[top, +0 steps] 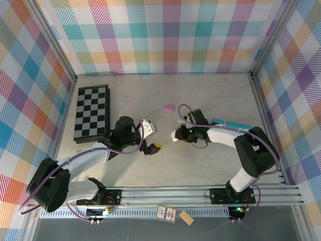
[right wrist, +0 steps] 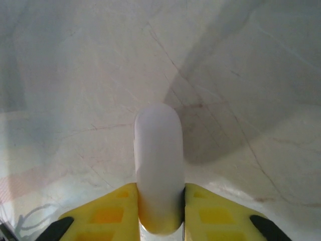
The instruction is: Insert the wireless bluetooth earbuds into the charging case
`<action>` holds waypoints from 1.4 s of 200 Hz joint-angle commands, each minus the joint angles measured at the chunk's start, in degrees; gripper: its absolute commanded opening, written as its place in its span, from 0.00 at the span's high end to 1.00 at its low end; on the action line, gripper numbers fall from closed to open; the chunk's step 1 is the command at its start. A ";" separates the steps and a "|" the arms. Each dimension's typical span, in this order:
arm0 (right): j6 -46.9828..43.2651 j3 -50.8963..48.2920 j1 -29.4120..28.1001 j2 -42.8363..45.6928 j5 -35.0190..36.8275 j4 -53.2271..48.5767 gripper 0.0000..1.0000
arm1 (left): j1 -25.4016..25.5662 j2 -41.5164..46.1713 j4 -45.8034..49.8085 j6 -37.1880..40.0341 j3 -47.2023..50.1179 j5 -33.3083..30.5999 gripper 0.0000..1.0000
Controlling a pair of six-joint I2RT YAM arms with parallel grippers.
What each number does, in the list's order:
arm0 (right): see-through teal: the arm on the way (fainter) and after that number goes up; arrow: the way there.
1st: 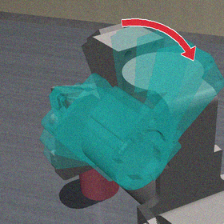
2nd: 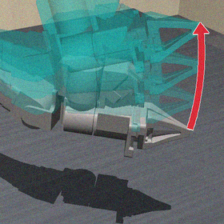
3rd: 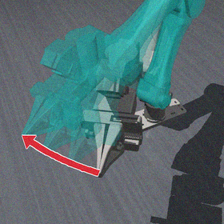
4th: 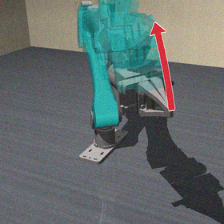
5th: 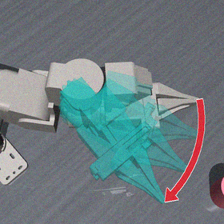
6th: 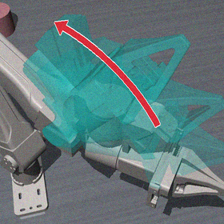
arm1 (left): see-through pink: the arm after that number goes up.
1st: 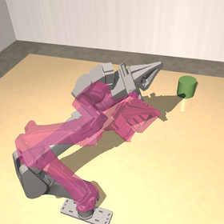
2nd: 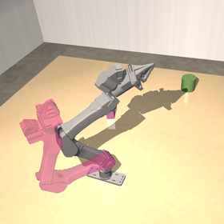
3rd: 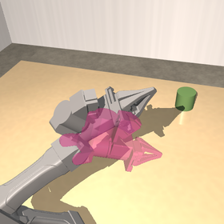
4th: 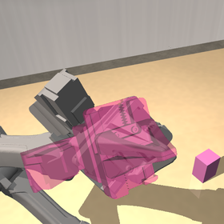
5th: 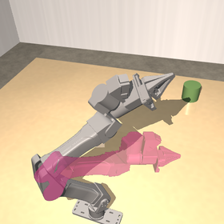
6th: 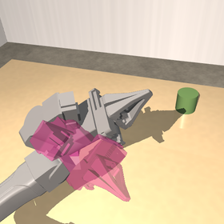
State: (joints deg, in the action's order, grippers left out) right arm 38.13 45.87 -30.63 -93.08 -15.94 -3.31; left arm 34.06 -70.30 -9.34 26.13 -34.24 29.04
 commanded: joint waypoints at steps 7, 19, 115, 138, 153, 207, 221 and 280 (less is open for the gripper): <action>-1.13 2.87 0.22 -0.12 2.44 -0.33 0.61 | 0.56 -0.40 1.91 1.06 -1.88 0.30 0.00; -2.74 3.64 0.37 1.23 4.18 -2.32 0.47 | 0.47 -0.15 0.97 0.10 -1.60 -2.11 0.00; -33.44 -5.68 7.37 24.49 33.26 5.08 0.00 | -15.14 9.40 -16.02 -16.94 9.61 -29.26 0.00; -40.04 -13.10 12.95 27.55 36.81 15.48 0.01 | -19.62 7.78 -19.83 -18.76 12.58 -32.69 0.00; -40.14 -16.93 17.32 27.59 37.53 20.86 0.01 | -22.33 4.71 -23.01 -19.74 13.94 -32.25 0.00; -33.93 -23.64 28.64 16.52 23.60 41.77 0.01 | -25.30 -9.04 -34.59 -18.97 13.16 -33.95 0.00; -35.67 -22.34 28.99 14.93 21.53 41.84 0.01 | -26.79 -12.09 -36.20 -20.51 12.36 -34.30 0.00; -37.01 -22.35 29.61 5.43 18.30 50.25 0.01 | -29.53 -20.27 -39.95 -23.10 10.48 -33.18 0.00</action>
State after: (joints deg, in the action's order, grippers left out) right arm 2.20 22.83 -1.43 -86.52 5.10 41.63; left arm 5.15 -89.80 -46.83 5.08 -21.87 -4.05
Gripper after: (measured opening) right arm 0.991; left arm 0.996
